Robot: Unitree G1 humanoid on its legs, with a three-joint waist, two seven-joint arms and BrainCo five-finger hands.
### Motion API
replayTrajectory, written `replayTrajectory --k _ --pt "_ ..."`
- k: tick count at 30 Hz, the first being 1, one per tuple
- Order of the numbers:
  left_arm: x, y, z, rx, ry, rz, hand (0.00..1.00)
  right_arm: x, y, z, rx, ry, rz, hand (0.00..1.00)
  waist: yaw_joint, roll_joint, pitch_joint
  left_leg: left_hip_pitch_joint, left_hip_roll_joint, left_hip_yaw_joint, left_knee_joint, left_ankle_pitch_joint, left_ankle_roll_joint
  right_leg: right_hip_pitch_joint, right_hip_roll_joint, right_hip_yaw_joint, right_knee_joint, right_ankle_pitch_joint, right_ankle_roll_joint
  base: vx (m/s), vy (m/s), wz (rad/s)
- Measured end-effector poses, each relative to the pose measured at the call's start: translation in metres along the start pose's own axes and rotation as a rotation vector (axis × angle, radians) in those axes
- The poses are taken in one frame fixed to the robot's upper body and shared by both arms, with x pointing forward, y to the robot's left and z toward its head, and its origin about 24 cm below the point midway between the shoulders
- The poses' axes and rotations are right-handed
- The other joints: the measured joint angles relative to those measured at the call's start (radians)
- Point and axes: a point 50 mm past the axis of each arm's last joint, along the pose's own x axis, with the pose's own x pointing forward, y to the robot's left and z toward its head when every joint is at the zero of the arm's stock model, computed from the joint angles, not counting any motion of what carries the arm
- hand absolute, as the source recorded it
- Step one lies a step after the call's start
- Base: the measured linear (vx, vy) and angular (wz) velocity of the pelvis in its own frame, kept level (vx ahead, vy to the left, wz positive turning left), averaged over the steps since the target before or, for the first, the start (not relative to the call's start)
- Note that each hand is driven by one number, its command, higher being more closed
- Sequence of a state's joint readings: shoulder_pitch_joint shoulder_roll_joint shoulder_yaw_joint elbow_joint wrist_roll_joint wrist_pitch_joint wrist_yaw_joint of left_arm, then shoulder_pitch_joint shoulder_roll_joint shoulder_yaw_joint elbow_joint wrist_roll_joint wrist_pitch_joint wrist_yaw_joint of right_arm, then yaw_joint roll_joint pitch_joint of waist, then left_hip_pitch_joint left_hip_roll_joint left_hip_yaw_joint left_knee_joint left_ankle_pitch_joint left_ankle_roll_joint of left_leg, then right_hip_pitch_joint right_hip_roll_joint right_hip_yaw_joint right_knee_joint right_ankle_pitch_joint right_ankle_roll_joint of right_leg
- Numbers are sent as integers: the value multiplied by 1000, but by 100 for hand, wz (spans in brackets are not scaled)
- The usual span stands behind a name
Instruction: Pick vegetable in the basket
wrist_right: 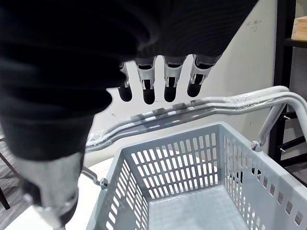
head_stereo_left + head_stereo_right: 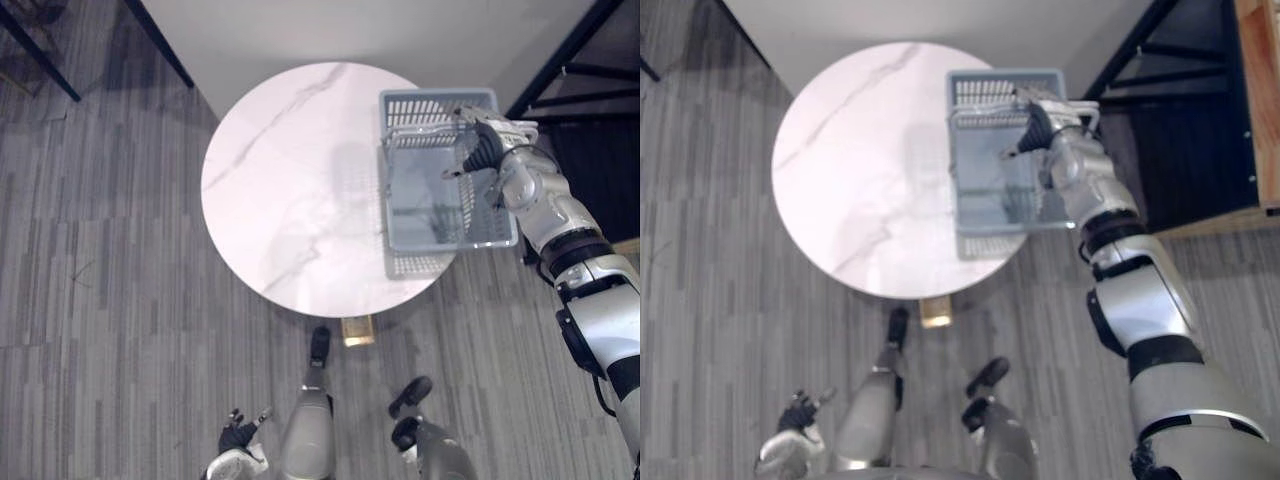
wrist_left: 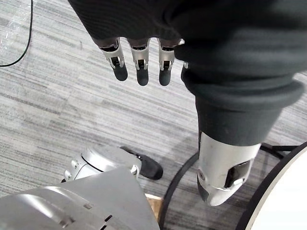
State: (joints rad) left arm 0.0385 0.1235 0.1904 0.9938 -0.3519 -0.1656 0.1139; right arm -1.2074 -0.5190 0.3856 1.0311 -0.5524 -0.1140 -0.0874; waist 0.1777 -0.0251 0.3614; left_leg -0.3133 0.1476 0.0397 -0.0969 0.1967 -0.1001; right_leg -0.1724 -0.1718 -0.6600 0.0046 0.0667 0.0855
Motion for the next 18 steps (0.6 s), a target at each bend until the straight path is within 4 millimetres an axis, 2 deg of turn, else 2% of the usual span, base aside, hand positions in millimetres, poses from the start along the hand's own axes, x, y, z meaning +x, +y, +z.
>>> replayTrajectory --k 6,18 --pt "3 -8 8 18 -20 -19 0 1 -12 -11 77 73 -76 0 -6 7 8 -25 -6 -18 0 3 2 -16 -4 -13 3 0 0 2 16 7" --pt "5 -14 15 22 -46 -14 0 7 -30 -7 90 81 -144 0 -9 17 30 -58 -13 -26 0 8 6 -47 -12 -19 10 0 1 3 5 2"
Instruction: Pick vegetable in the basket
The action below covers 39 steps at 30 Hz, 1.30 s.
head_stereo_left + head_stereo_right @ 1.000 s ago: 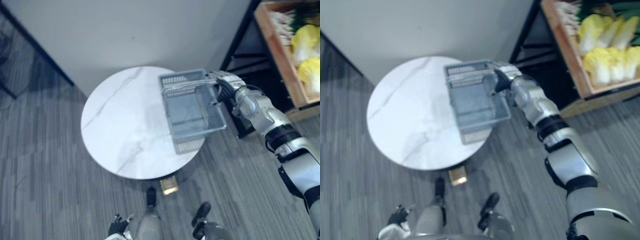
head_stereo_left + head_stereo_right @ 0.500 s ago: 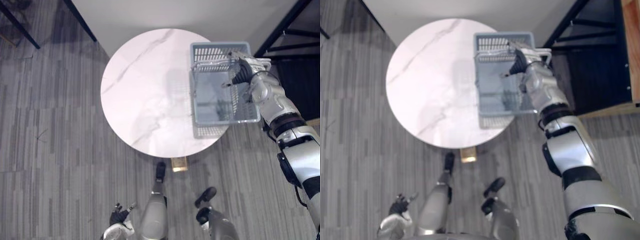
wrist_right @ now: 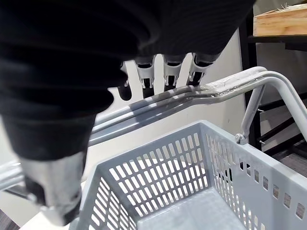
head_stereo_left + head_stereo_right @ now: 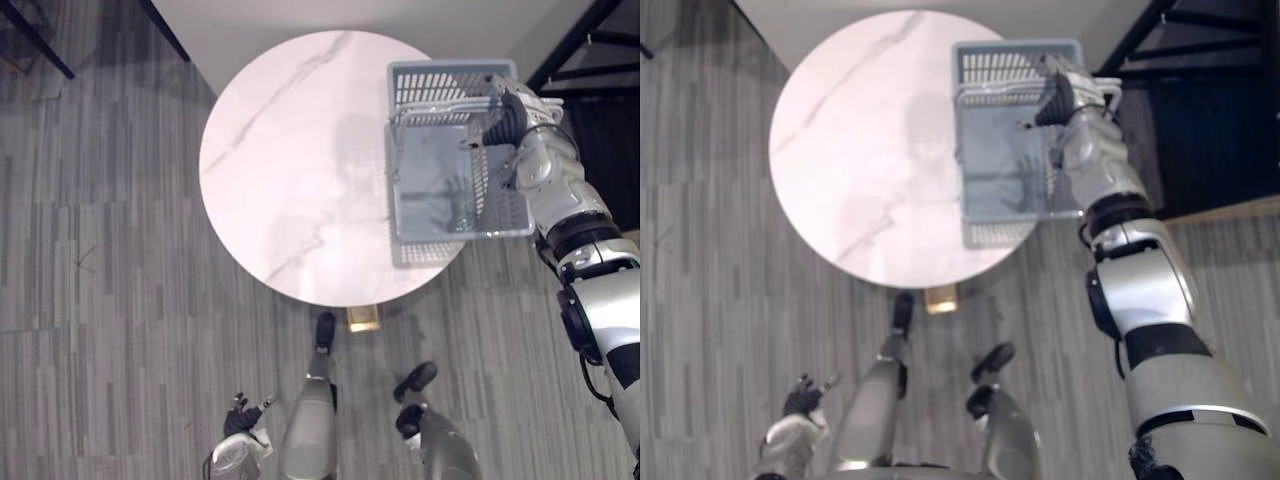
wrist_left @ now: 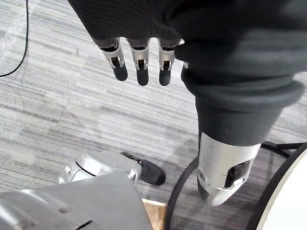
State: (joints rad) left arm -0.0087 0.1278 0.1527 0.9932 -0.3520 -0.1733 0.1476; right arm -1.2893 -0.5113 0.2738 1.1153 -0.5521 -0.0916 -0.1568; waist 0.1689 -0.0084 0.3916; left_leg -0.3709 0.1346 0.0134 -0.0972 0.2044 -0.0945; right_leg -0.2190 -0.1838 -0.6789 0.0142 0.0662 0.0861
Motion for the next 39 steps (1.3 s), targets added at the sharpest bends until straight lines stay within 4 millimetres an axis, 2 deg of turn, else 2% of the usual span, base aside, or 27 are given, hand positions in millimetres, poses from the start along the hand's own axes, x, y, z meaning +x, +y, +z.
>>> replayTrajectory --k 10,11,16,20,24,35,39 --pt "2 -3 8 -5 -35 -9 0 4 -23 -6 -21 23 -55 0 0 7 17 -45 -12 -40 0 7 6 -20 -10 -36 5 -3 2 23 17 11" --pt "2 -5 10 -5 -41 -12 0 5 -27 -7 -25 27 -63 100 0 8 18 -50 -18 -45 0 8 6 -23 -11 -39 4 -3 2 38 33 15" --pt "2 -7 11 0 -45 -19 0 3 -32 -16 -75 47 -68 100 1 13 20 -55 -25 -54 0 9 7 -21 -21 -41 7 -7 8 36 26 8" --pt "2 -12 13 13 -58 -43 0 3 -38 -20 -113 50 -76 100 3 27 28 -54 -33 -54 0 9 7 -22 -26 -41 12 -8 9 14 34 1" --pt "1 -14 15 13 -67 -51 0 2 -36 -22 -141 48 -65 100 2 31 30 -50 -34 -51 0 9 7 -23 -32 -36 21 -10 11 5 8 -2" --pt "0 -21 13 36 -61 -78 0 -8 -3 -29 -284 14 73 100 10 39 28 0 -32 -10 0 8 6 -12 -42 11 43 -10 10 -10 6 -10" --pt "0 -20 11 40 -45 -71 0 -15 23 -23 -320 -30 160 100 27 35 26 50 -20 38 0 -3 1 7 -39 59 47 -9 10 -27 -11 -30"
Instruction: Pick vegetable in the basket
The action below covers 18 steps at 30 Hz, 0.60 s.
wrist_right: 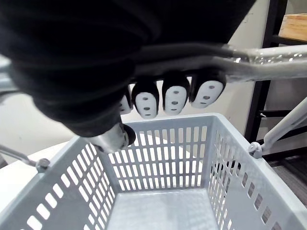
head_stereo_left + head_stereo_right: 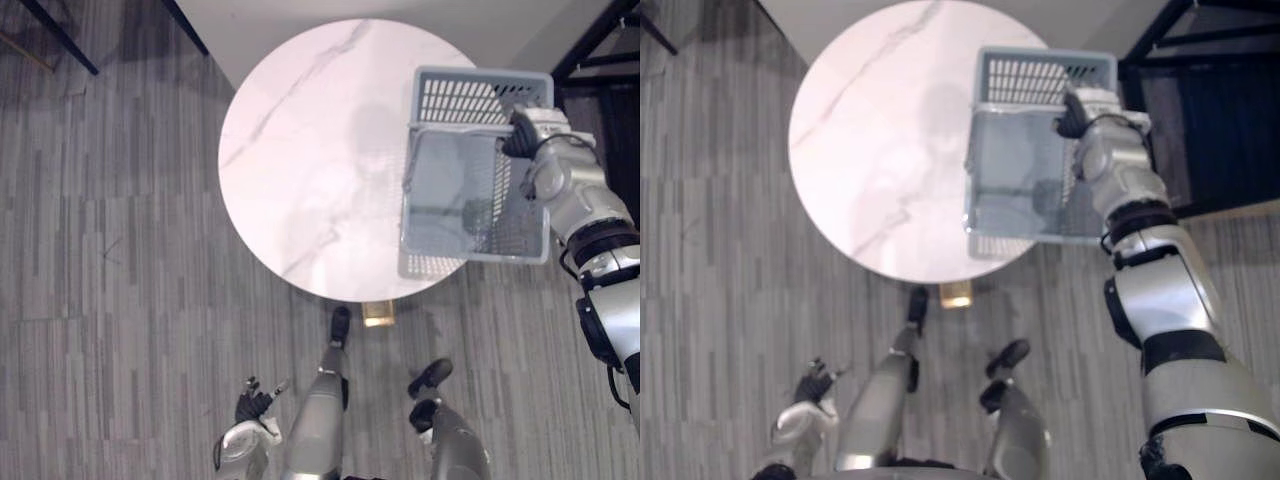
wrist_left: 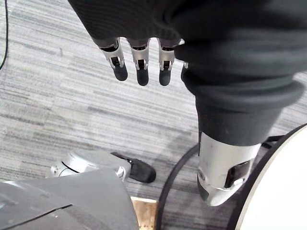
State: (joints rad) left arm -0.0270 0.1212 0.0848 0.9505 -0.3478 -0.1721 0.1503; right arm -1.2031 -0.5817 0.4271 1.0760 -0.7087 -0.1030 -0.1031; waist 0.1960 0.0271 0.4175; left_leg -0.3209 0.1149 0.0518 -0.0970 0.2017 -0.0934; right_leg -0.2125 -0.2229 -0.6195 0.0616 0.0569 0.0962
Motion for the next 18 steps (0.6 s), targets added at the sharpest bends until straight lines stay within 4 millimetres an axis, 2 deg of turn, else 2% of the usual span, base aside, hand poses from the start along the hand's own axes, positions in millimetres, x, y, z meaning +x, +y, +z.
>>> replayTrajectory --k 3,5,6,7,9,12,13,15,16,18 --pt "0 4 -2 0 15 17 0 -6 25 33 -51 -145 74 100 -3 -11 -7 41 20 53 0 -9 -8 8 14 51 1 0 0 -21 -38 -48" --pt "1 10 -1 -18 14 44 0 -14 45 63 -89 -276 140 100 -17 -30 -20 66 40 88 0 -13 -13 8 28 87 1 -1 -2 12 -52 -48" --pt "1 12 -1 -24 19 52 0 -18 50 70 -99 -310 160 100 -25 -35 -27 69 46 100 0 -13 -13 8 33 93 1 -1 -3 23 -64 -40" --pt "1 16 -3 -14 31 66 0 -25 61 83 -108 -380 204 100 -33 -50 -40 81 54 113 0 -15 -15 9 43 109 1 -4 -7 34 -50 -36" --pt "0 21 -7 -14 52 84 0 -38 75 95 -106 -462 248 100 -45 -79 -66 110 68 155 0 -16 -17 16 57 139 0 -6 -12 43 -51 -43" --pt "-4 31 -17 10 90 110 0 -51 78 107 -57 -541 252 100 -76 -116 -117 156 90 205 -3 -27 -32 33 83 191 -12 -5 -16 34 -57 -48" --pt "-5 33 -20 13 100 115 0 -54 78 109 -43 -557 251 100 -85 -120 -134 160 93 212 -4 -29 -34 34 87 196 -15 -4 -17 27 -49 -41" --pt "-10 41 -31 30 136 137 0 -70 81 104 -10 -611 260 100 -110 -126 -197 187 110 244 -6 -43 -44 43 106 231 -27 -3 -19 32 -47 -43" --pt "-11 43 -34 38 147 142 0 -75 82 101 -8 -617 265 100 -112 -126 -212 194 113 251 -7 -45 -46 43 110 240 -28 -3 -19 37 -39 -46" --pt "-16 49 -45 60 182 152 0 -89 87 87 6 -617 304 100 -134 -122 -254 215 124 274 -7 -49 -51 46 124 267 -31 -3 -19 31 -34 -37"
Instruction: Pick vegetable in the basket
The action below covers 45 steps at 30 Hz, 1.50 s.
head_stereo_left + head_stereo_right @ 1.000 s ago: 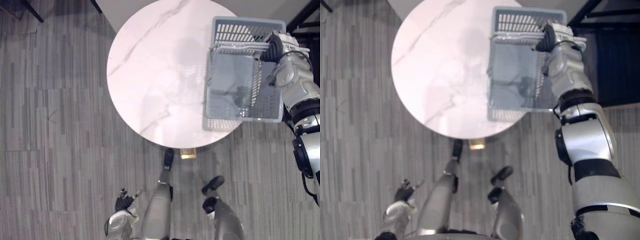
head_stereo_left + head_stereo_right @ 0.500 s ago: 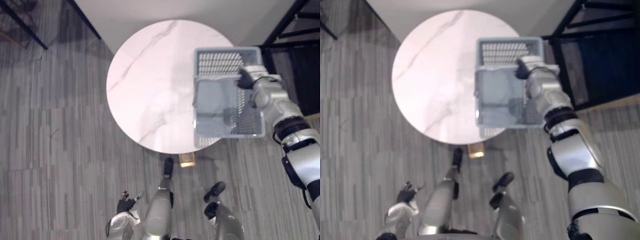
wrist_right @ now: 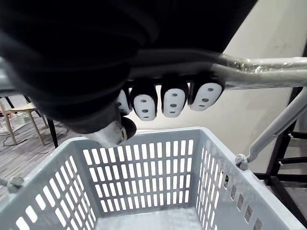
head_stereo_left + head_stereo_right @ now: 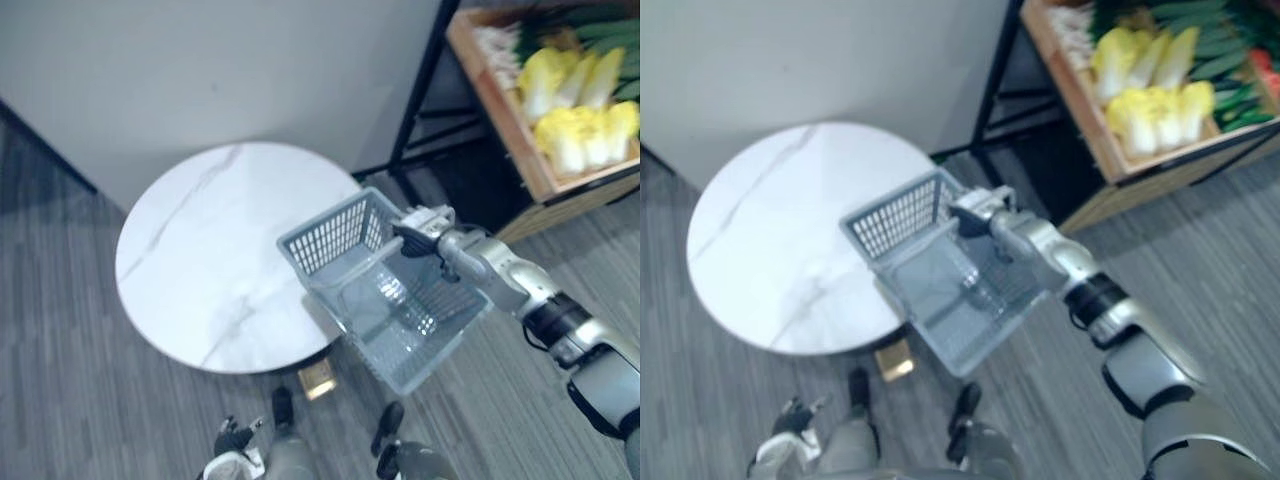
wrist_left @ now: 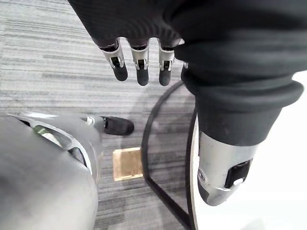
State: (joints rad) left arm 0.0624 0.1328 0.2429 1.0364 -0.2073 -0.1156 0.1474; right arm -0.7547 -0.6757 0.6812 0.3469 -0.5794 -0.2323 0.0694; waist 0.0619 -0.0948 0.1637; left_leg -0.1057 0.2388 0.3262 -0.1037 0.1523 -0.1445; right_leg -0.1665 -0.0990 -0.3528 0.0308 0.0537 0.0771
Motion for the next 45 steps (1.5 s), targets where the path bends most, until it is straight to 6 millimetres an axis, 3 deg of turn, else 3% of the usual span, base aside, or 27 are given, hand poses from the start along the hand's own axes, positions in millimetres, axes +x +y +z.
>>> replayTrajectory --k 4,8,18,24,26,29,30,32,33,34,35,36,37,38,39,40,41,42,44,45 --pt "-3 5 -13 56 42 2 0 -28 21 -10 49 40 59 100 -34 6 -27 26 11 25 0 -7 -6 19 17 27 -23 4 -5 7 -24 -22" --pt "-4 6 -18 89 67 -13 0 -58 42 -18 87 78 129 100 -40 12 -49 44 21 53 0 -13 -8 20 31 57 -31 8 -7 21 -11 -22" --pt "-11 12 -39 134 126 -30 0 -142 113 -42 262 339 280 100 -86 61 -101 97 -9 83 0 -38 -4 59 5 81 -30 11 -13 46 30 -4" --pt "-20 18 -59 165 177 -24 0 -187 125 -66 275 575 229 100 -96 85 -118 130 -35 101 0 -62 3 71 -22 95 -7 -7 4 15 45 -4" --pt "-25 18 -69 197 203 -39 0 -209 128 -73 284 706 184 100 -118 70 -109 155 -66 101 0 -75 22 51 -71 100 111 -76 30 25 89 14" --pt "-27 19 -71 240 210 -61 0 -230 128 -73 303 815 100 100 -143 61 -107 179 -115 121 0 -90 39 37 -123 137 149 -81 73 17 156 -13" --pt "-25 18 -68 274 199 -73 0 -232 129 -72 314 834 75 100 -144 54 -103 173 -131 157 0 -96 48 22 -129 166 126 -57 107 -14 150 -55" --pt "-23 20 -64 295 188 -75 0 -235 134 -68 334 853 62 100 -150 41 -105 159 -149 188 3 -99 68 3 -145 173 94 -44 123 -3 131 -52" --pt "-19 20 -55 303 163 -75 0 -233 138 -64 352 861 56 100 -160 30 -108 149 -154 237 7 -88 95 -1 -170 88 42 -87 75 13 149 -57" --pt "-19 21 -56 300 163 -73 0 -232 139 -63 349 862 56 100 -163 47 -110 137 -133 266 7 -88 112 0 -174 11 56 -120 28 8 176 -99" --pt "-18 20 -52 295 146 -72 0 -221 138 -62 357 843 37 100 -156 67 -104 137 -94 317 7 -89 116 -38 -196 -115 184 -124 -68 -15 84 -95" --pt "-17 23 -50 302 142 -65 0 -216 137 -62 361 831 31 100 -157 62 -100 143 -79 339 9 -90 115 -49 -211 -164 272 -128 -80 2 91 -116" --pt "-16 29 -47 308 136 -50 0 -211 138 -62 364 813 34 100 -156 39 -98 151 -68 375 35 -104 115 -47 -244 -237 393 -134 -99 28 21 -120" --pt "-14 38 -42 317 125 -30 0 -203 137 -63 364 794 31 100 -147 -16 -98 162 -68 436 103 -152 102 -19 -275 -286 428 -40 -173 -23 -64 -196" --pt "-14 39 -44 299 135 -18 0 -187 129 -68 357 768 2 100 -114 2 -99 162 -8 509 128 -179 103 -2 -182 -276 281 0 -180 -63 -136 -202" --pt "-16 35 -49 288 152 -28 0 -181 124 -70 352 756 -17 100 -102 15 -106 164 15 550 123 -174 100 8 -142 -263 211 28 -176 -73 -144 -190" --pt "-15 27 -46 278 138 -47 0 -177 115 -74 325 738 -34 100 -113 9 -99 177 16 603 128 -163 96 8 -184 -304 311 -49 -168 -32 -129 -126" --pt "-13 23 -42 276 127 -55 0 -177 114 -74 321 734 -35 100 -112 1 -103 179 20 634 144 -162 93 35 -214 -314 320 -76 -101 -9 -128 -101" --pt "-11 21 -38 275 115 -57 0 -176 115 -73 322 730 -33 100 -114 1 -102 177 35 684 165 -152 77 66 -220 -308 243 -92 -37 -32 -239 -82" --pt "-11 19 -37 271 112 -62 0 -174 115 -72 321 724 -28 100 -113 -4 -105 178 45 702 178 -146 69 70 -197 -304 202 -109 -21 -42 -287 -74"
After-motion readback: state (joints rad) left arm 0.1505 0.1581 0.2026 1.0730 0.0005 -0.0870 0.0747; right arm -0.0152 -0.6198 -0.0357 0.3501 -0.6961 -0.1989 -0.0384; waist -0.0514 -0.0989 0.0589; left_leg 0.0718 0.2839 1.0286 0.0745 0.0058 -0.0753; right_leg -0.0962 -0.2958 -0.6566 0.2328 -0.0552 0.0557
